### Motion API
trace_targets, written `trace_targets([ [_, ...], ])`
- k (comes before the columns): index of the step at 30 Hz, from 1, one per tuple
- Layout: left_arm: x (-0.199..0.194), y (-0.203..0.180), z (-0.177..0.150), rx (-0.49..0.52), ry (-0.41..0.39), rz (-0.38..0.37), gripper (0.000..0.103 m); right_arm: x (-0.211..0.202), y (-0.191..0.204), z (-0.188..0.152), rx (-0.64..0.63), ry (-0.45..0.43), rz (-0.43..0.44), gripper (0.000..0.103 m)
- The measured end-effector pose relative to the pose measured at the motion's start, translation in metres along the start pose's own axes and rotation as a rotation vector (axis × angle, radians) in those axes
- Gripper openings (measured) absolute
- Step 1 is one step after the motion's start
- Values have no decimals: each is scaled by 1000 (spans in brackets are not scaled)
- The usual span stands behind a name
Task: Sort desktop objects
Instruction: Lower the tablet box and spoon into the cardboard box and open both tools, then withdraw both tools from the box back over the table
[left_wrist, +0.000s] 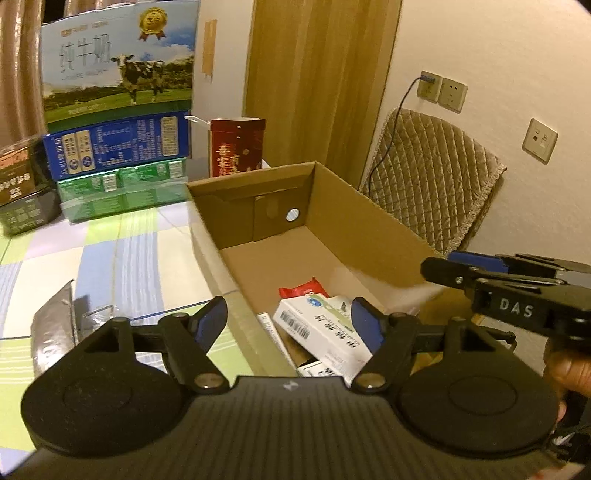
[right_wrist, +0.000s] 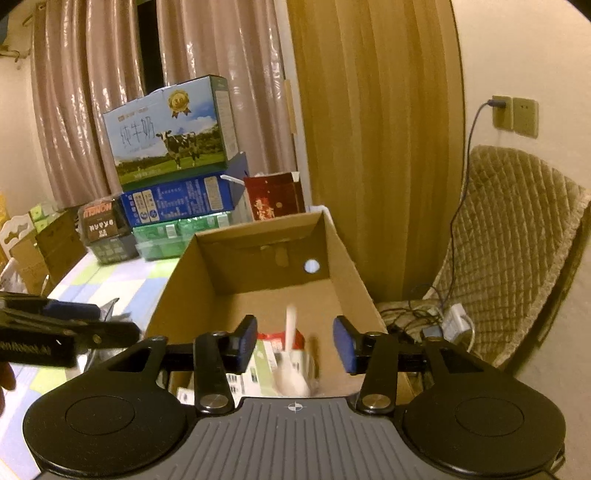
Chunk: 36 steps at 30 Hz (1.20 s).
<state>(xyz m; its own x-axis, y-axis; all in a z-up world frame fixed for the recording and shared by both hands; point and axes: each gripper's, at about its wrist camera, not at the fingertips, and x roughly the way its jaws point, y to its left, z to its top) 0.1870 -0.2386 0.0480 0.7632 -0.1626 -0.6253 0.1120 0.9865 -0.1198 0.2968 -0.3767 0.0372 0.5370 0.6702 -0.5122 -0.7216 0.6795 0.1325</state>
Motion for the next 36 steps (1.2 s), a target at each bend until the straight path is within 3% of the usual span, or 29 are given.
trace_targets([
  [14,-40,15,-27,-30,5,48,75,-43,29,-24,11,8,41,67],
  [25,-84,38,-46,-57,-15,106,85,-61,77,-18,-56,-25,117,93],
  [36,-119,76,-67,-114,-33,183,98,-63,128,-15,-132,-29,174,101],
])
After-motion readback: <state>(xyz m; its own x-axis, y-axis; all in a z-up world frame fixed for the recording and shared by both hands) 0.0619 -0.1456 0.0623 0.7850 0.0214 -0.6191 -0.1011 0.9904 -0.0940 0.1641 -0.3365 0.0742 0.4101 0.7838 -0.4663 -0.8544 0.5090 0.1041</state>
